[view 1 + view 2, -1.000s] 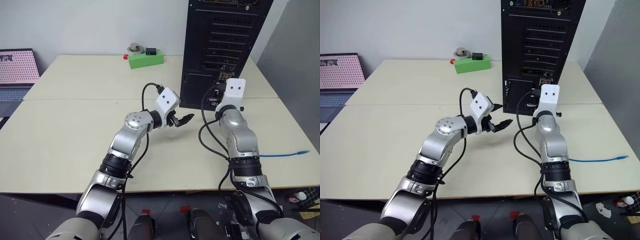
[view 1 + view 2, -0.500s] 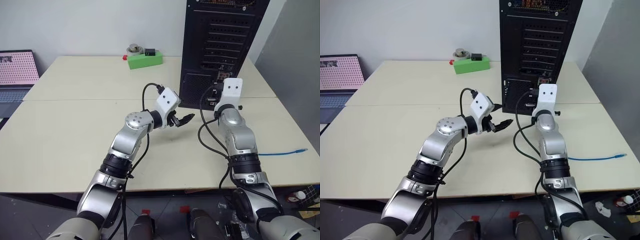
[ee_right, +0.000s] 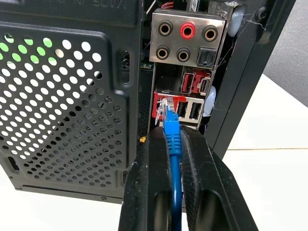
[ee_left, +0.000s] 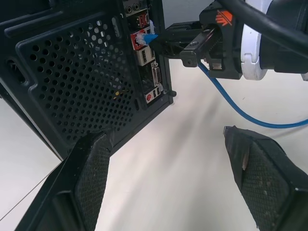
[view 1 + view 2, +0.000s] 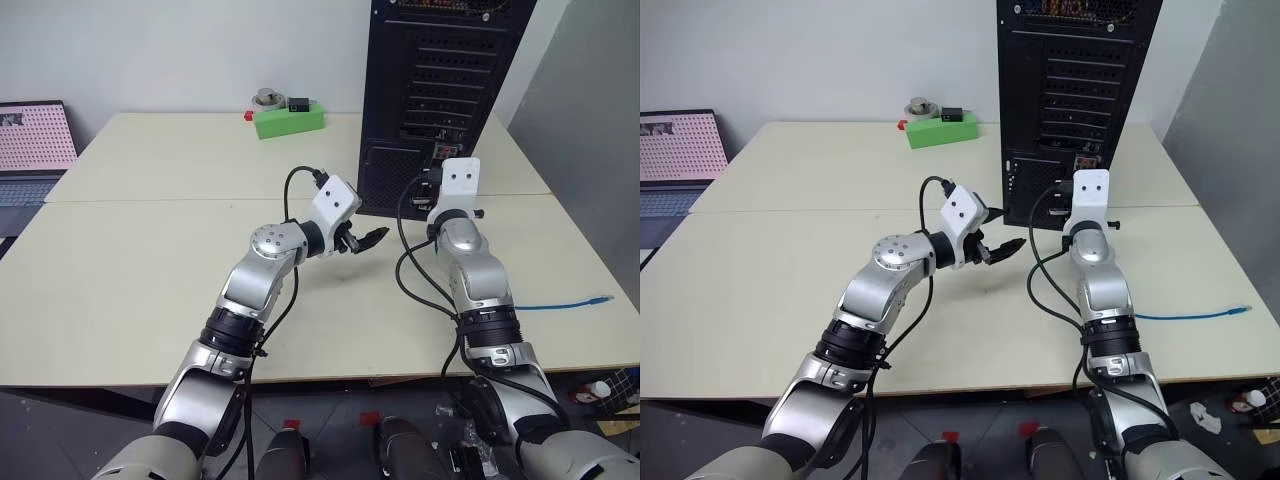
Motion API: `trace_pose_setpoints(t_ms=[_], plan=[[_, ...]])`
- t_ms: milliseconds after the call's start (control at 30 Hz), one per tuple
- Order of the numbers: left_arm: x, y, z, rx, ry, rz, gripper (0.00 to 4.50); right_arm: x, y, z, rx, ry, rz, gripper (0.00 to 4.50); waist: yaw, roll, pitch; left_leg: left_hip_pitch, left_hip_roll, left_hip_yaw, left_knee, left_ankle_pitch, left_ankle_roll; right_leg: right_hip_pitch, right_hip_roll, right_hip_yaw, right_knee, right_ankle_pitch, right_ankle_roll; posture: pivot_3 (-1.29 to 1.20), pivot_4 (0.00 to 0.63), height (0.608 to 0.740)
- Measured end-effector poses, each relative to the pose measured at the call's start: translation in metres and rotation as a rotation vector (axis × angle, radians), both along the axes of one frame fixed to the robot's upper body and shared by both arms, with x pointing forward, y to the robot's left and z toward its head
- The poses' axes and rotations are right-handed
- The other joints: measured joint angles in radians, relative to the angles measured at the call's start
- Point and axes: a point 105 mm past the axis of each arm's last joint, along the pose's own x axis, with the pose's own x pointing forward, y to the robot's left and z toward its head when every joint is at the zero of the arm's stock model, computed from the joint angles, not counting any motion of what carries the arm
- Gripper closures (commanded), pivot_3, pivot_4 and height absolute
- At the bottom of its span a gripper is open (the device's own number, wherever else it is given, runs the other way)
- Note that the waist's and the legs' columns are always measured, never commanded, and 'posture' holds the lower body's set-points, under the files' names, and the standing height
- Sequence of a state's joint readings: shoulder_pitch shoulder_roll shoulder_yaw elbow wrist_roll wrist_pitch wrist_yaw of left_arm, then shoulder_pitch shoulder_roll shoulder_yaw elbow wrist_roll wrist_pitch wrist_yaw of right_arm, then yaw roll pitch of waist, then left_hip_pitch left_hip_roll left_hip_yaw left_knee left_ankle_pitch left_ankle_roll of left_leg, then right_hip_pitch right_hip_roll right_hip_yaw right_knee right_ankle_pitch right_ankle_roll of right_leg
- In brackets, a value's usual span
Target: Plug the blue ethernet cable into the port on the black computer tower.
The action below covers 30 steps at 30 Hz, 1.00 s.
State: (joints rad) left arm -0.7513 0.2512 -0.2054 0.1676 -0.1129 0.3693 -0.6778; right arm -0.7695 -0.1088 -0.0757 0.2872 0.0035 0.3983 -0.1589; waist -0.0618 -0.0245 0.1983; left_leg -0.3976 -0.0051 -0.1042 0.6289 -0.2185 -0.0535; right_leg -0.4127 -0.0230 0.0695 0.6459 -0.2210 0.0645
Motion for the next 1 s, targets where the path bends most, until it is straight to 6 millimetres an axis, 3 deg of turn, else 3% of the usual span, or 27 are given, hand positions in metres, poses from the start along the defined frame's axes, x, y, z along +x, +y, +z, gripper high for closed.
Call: trace_pose_setpoints(t_ms=[1000], plan=[[0.001,0.0013,-0.0001,0.0,-0.002,0.012,0.66,-0.0046,-0.0026,0.0042,0.016,0.007,-0.021,4.5,0.004,0.0,0.0,-0.006,0.0,0.001,-0.002,0.0,0.0,-0.007,0.0,0.001,0.0,0.001,0.002,0.0,0.15,0.74]])
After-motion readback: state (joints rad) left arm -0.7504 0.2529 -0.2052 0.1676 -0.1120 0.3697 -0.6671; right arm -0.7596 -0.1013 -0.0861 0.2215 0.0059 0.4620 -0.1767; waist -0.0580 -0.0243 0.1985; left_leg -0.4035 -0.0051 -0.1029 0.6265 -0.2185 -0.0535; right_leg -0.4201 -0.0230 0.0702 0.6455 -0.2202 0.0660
